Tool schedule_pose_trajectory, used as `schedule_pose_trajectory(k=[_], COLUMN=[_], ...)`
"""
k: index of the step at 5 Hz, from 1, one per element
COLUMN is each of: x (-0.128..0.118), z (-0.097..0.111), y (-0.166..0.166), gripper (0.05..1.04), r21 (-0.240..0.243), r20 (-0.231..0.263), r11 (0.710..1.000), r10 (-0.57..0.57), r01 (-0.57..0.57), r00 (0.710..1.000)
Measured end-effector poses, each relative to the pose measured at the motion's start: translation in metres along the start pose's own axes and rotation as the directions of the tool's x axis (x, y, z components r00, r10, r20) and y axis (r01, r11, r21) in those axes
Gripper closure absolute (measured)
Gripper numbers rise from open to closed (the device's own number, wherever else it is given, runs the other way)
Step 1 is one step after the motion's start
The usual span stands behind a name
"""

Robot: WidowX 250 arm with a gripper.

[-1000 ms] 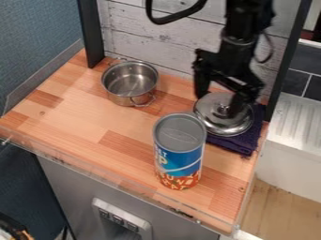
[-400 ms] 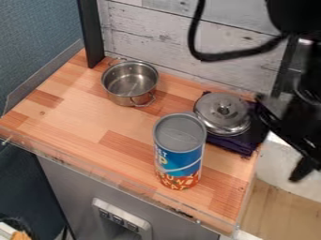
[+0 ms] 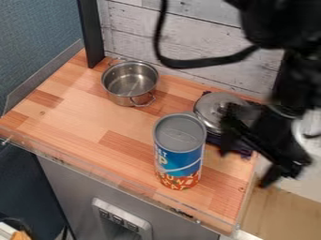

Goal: Moved the can container to the left side of the table below the silver pot

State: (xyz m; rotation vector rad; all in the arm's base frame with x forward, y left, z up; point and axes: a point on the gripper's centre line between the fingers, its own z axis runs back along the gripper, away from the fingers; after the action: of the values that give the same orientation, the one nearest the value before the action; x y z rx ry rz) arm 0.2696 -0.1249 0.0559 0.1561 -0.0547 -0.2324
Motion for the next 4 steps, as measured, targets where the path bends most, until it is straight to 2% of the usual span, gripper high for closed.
schedule_pose_trajectory(k=[1,2,4], x=[0.005,0.002,-0.023], z=[-0.008,-0.016,-0.028], y=[0.039,0.081,0.12], gripper=[0.082,0.082,0.082], r21=[-0.002,-0.027,-0.019], r20=[-0.021,-0.061,-0.164], r11=[0.995,0.977,0.963], r10=[0.104,0.209,0.261], r01=[-0.104,-0.211,-0.267], r00=[0.994,0.976,0.951])
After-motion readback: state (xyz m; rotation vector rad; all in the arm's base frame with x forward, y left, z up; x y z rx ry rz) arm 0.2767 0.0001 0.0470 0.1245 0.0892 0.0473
